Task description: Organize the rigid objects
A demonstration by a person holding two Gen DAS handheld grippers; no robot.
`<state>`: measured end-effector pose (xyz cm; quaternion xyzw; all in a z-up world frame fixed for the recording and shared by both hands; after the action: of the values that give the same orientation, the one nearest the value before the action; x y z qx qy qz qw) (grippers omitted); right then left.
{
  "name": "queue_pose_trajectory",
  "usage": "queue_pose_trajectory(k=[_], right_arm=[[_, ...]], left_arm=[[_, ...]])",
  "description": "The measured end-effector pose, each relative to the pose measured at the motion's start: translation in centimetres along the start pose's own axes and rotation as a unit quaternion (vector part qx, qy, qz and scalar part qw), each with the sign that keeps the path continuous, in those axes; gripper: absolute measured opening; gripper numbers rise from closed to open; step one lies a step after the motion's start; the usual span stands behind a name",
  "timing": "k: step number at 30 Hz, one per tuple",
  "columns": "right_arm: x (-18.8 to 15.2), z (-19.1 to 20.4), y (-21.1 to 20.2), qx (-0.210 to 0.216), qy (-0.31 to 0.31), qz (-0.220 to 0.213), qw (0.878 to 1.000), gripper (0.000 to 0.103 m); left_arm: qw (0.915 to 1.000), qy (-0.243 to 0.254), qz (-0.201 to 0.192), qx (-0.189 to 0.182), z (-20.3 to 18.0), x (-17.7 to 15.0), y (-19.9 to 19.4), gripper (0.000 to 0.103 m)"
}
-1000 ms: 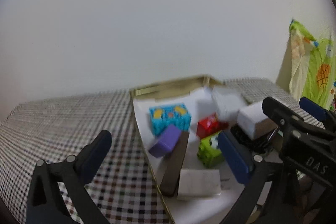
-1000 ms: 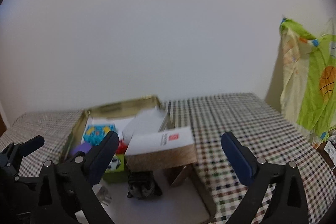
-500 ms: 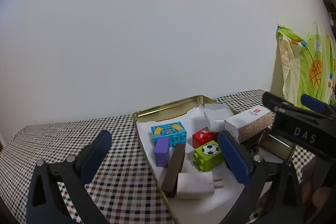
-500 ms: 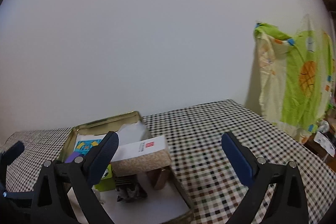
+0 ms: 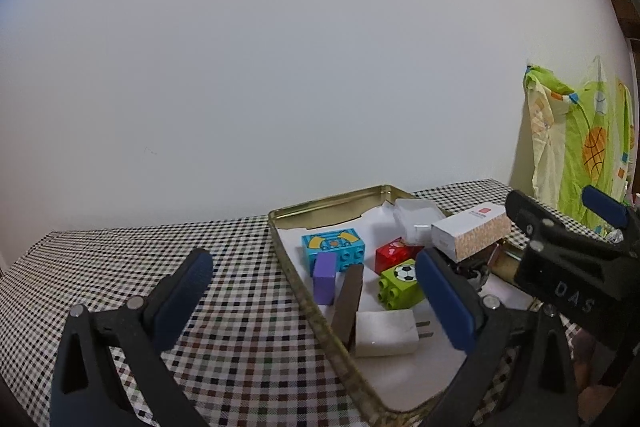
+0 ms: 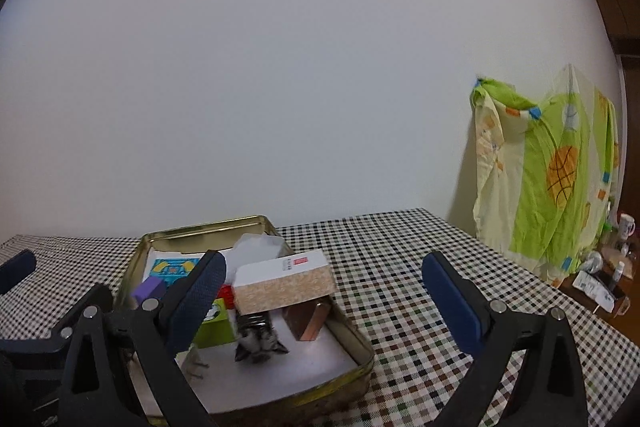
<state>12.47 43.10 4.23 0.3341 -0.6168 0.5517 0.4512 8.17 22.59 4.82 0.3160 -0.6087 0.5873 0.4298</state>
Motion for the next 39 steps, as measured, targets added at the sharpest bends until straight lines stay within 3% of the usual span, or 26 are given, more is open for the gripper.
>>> queue_pose_trajectory(k=[11,26,39], right_arm=[[-0.3,-0.3,-3.2,0.016,0.015,-0.024,0.999,0.100],[-0.2,0.7,-6.6,0.020,-0.013,-0.115,0.993,0.100],[-0.4,0.4,-6.6,0.024,-0.003,-0.108,0.994,0.102]], left_arm=[[0.9998,-0.019,-0.008,0.005,1.6,-0.2,-0.8,0.103],[0.9994,-0.028,-0.012,0.015,1.6,-0.2,-0.8,0.103],[0.9994,-0.026,-0.013,0.017,1.7,-0.6,-1.4,0.103]])
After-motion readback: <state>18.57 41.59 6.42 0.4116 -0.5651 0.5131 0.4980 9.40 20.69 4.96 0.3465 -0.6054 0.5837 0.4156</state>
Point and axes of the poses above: each gripper's, at about its wrist camera, not at the fingertips, and y roughly the way its jaws point, z to its left, x to its top, the point moved 2 cm from there along y, roughly the way its jaws point, and after that the axes turned 9 degrees about z, right-handed, at the moved point
